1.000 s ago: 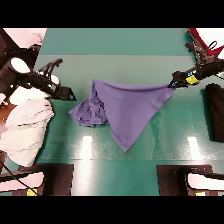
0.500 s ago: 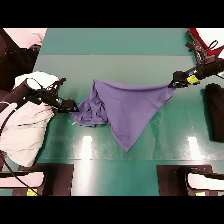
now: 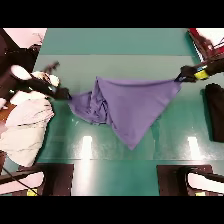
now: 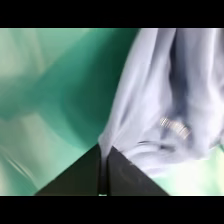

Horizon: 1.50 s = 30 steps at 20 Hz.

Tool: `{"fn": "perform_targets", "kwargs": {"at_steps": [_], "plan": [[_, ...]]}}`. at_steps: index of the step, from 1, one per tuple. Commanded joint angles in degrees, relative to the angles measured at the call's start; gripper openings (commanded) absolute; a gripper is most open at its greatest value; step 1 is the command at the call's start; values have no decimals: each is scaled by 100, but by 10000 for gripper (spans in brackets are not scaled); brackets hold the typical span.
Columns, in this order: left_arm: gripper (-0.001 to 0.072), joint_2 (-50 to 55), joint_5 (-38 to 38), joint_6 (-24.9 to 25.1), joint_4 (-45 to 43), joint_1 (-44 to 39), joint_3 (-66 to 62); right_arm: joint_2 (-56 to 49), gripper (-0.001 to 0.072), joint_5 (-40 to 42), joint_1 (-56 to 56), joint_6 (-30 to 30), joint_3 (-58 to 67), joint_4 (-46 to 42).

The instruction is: Fold the shirts.

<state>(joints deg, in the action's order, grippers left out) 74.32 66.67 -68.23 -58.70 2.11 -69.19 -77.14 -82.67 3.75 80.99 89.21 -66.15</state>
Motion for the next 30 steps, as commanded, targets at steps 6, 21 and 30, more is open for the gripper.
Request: {"fn": "perform_targets", "kwargs": {"at_steps": [6,21,30], "plan": [[26,-1930,-17,87,-603,13,-3751,1204,12,17,-623,-192,2168,-7],[26,-2323,328,79,-168,13,-4540,2450,12,-256,-1609,-350,2269,-476],[27,-63,715,177,-155,13,-1814,-306,12,-409,-245,-258,610,-564]]}}
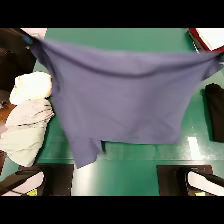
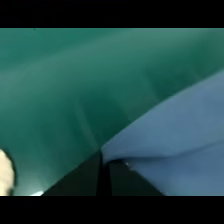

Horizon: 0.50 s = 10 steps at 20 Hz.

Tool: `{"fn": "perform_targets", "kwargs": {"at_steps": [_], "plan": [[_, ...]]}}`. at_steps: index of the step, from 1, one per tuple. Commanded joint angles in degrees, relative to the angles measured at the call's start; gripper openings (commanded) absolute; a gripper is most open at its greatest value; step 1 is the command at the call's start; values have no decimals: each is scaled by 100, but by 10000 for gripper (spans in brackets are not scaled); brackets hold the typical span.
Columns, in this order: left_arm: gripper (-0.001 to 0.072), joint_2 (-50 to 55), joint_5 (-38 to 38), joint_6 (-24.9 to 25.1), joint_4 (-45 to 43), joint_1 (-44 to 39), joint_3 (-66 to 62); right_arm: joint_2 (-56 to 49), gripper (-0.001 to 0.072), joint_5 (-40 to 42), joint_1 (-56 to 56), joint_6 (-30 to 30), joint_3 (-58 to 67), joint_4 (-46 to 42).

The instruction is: Fold the shirts.

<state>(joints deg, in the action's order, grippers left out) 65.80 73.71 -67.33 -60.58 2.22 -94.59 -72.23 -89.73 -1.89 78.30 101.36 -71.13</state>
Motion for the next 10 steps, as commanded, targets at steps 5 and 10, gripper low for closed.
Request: {"fn": "perform_targets", "kwargs": {"at_steps": [5,10], "plan": [[184,2323,-885,28,33,2,960,-2004,14,1735,511,15,-894,-225],[706,2463,-691,-369,-74,247,636,-2581,386,1104,262,35,116,315]]}}
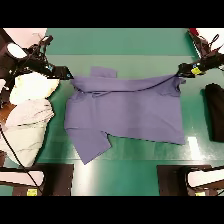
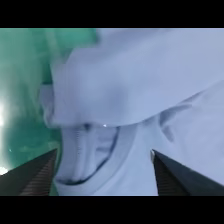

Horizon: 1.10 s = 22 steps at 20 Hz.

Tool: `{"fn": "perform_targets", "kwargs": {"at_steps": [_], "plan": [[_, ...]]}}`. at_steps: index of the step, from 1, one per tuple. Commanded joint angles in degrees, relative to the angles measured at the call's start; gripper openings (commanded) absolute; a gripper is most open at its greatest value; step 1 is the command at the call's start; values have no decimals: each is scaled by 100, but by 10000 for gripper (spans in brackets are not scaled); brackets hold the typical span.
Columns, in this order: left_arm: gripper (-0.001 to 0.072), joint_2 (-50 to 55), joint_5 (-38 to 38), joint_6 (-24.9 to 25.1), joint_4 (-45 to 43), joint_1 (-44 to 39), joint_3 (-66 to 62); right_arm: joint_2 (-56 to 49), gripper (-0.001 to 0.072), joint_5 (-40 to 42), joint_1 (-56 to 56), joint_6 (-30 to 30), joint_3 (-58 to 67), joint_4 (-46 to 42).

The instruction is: Fold the shirts.

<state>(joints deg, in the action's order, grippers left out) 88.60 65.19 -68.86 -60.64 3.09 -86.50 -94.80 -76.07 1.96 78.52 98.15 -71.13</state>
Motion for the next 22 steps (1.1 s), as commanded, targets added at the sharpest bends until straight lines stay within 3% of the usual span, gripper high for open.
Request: {"fn": "perform_targets", "kwargs": {"at_steps": [1,3,4,9,14,22], "plan": [[706,136,527,-317,-63,341,-350,-308,386,-649,-236,4,588,466],[686,-153,1016,-332,-61,697,-378,-129,384,-1410,-472,-168,592,754],[552,-319,1250,-332,-61,835,-306,46,361,-1561,-560,-229,404,866],[545,-1812,1392,-315,-59,986,1954,1602,334,-994,-828,-354,-1725,868],[545,-2758,839,-372,376,986,4360,2796,335,-789,-1110,-468,-3292,872],[544,-2743,-55,-315,575,984,5425,3639,334,-807,-1576,-555,-3860,863]]}}
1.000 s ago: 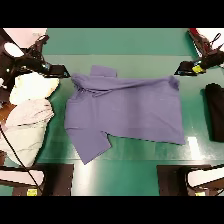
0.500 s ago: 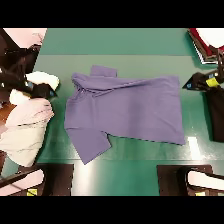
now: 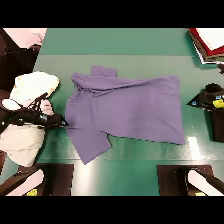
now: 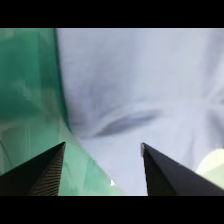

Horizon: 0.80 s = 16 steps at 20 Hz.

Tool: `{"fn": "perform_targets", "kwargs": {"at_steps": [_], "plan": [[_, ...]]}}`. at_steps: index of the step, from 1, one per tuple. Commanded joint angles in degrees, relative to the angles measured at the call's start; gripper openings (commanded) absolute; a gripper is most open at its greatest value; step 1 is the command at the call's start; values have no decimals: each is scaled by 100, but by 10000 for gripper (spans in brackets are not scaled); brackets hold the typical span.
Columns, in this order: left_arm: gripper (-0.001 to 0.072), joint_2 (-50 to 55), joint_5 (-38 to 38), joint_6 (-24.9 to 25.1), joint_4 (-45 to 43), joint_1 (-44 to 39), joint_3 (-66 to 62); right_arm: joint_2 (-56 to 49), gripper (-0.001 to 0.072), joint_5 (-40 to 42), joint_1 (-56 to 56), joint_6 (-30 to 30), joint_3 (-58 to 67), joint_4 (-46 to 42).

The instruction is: Fold the shirts.

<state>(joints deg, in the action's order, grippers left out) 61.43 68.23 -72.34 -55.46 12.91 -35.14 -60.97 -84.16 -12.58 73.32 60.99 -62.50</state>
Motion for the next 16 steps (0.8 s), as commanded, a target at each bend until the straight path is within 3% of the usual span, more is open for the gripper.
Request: {"fn": "perform_targets", "kwargs": {"at_steps": [1,8,9,11,12,16], "plan": [[544,-24,-431,33,66,-9,304,297,334,4,-122,-35,-144,2],[542,-24,-837,37,337,-212,402,308,334,-33,-122,-33,-146,-2],[456,-24,-918,35,341,-358,400,308,334,-48,-122,-33,-146,-4],[146,-24,-1045,31,343,-614,398,308,334,-94,-122,-33,-146,-22],[27,-24,-1051,28,343,-680,374,308,334,-162,-125,-35,-146,-59],[27,-57,-741,37,337,-680,-15,310,336,-396,-511,-33,-699,-503]]}}
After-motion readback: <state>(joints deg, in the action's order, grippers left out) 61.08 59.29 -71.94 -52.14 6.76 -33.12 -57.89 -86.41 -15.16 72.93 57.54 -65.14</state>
